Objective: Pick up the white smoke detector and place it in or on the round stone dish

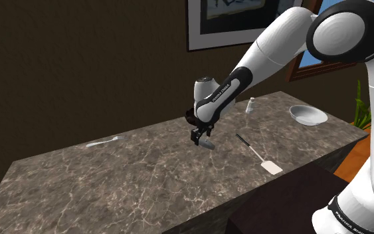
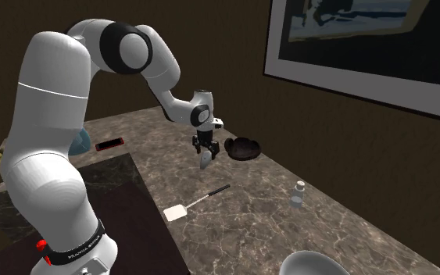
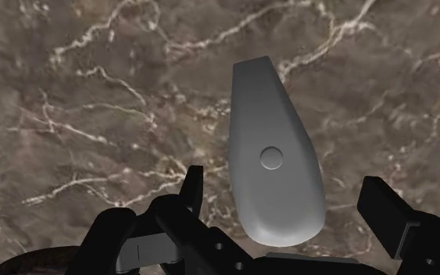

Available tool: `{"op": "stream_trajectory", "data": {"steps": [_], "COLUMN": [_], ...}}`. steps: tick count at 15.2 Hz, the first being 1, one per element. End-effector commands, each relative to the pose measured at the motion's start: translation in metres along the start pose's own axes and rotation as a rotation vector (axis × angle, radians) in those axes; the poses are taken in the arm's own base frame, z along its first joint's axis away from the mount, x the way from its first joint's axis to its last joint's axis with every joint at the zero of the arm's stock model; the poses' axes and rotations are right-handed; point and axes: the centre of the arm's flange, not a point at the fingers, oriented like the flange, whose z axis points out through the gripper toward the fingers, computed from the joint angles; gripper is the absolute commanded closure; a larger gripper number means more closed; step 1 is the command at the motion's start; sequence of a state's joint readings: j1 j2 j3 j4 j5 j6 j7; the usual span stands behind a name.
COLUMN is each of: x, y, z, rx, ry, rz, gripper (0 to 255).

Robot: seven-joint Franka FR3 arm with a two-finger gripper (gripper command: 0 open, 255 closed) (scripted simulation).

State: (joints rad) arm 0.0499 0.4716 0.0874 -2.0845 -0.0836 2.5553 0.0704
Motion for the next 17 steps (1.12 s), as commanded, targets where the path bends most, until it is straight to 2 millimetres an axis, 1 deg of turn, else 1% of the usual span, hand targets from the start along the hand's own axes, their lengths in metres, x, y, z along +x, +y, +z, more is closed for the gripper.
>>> {"op": "stream_trajectory", "data": {"steps": [1,3,4,13,17], "x": [0.0,0.0,0.0,0.0,0.0], "y": [0.0,0.0,0.0,0.0,0.0], "z": [0.0,0.0,0.0,0.0,-0.021], "rx": [0.0,0.0,0.0,0.0,0.0], "ry": [0.0,0.0,0.0,0.0,0.0], "rz": [0.0,0.0,0.0,0.0,0.0], "gripper": [0,0,255,255,255]}}
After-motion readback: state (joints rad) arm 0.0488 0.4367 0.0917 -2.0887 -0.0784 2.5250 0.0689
